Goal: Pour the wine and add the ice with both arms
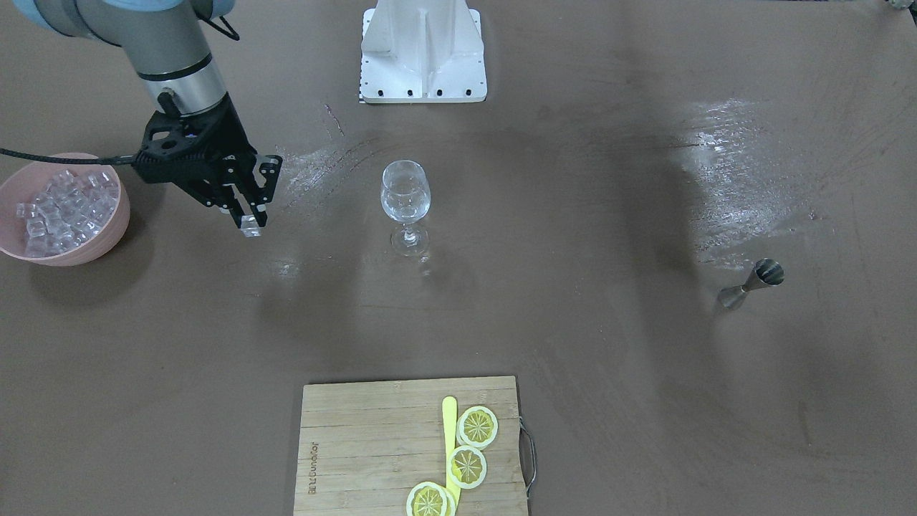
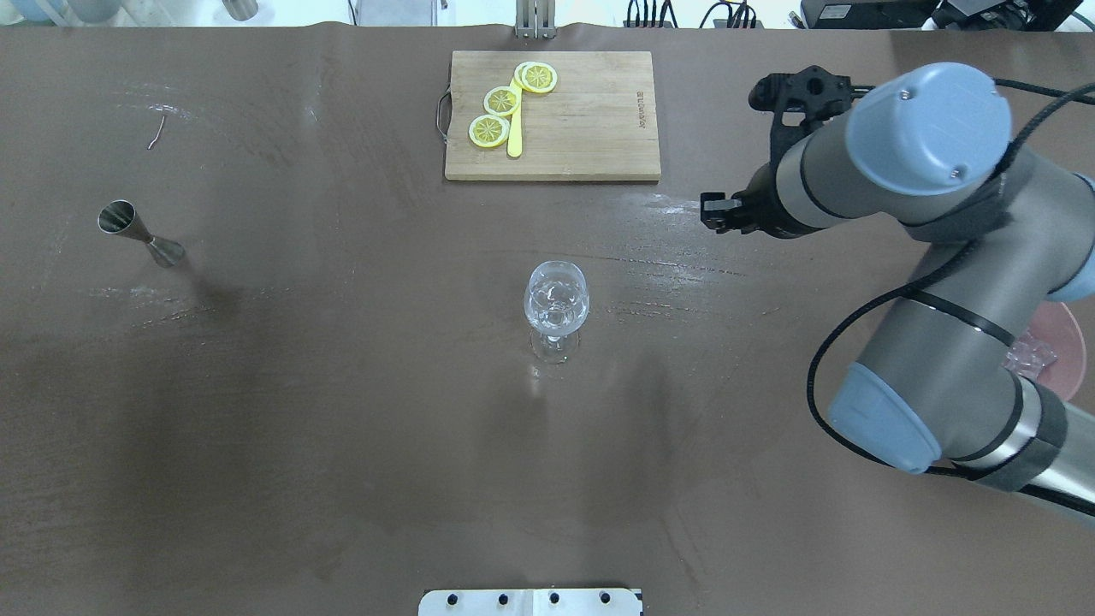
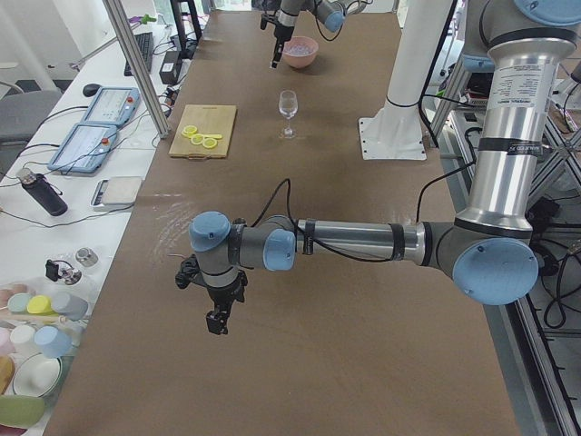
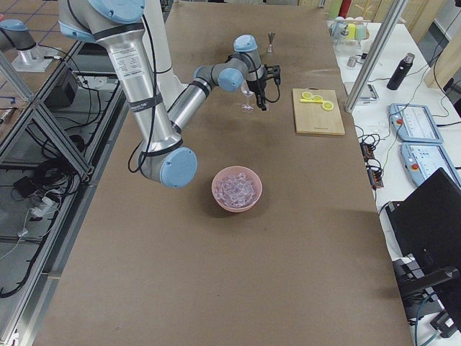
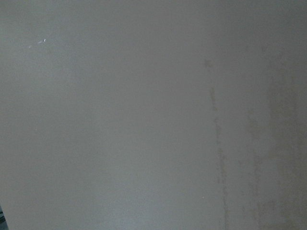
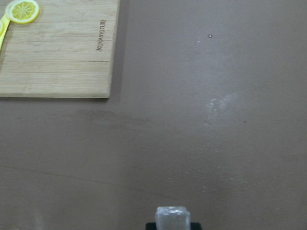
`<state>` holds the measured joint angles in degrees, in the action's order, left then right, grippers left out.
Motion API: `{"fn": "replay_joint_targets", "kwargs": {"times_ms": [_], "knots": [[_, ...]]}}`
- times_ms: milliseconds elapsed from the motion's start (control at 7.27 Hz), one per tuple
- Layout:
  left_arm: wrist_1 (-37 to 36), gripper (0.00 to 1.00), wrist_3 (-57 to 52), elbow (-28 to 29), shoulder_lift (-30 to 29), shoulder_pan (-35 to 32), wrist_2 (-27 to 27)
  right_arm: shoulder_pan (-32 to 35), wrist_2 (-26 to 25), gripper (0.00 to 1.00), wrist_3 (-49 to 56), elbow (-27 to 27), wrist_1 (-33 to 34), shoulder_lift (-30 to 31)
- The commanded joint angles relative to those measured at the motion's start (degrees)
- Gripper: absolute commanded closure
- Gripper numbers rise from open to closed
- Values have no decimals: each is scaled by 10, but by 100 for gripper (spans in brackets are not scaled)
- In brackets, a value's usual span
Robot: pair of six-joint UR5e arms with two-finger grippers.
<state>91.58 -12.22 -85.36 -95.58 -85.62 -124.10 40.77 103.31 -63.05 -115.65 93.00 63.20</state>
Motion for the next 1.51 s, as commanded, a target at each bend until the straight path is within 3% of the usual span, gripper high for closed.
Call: {"fn": "replay_joint_targets", "kwargs": {"times_ms": [0,275,826,1376], "knots": [[0,2,0,-1,-2,0,0,-28,-4,100,-40,-1,79,-84],[0,2,0,0,-2,1,0,-52,-6,100,-54,0,145,-136],[0,2,0,5,-2,2,0,-84,-23,100,-75,2,215,-199],[0,2,0,4,-3,2,0,-117,-57,100,-75,30,249,-227]]}}
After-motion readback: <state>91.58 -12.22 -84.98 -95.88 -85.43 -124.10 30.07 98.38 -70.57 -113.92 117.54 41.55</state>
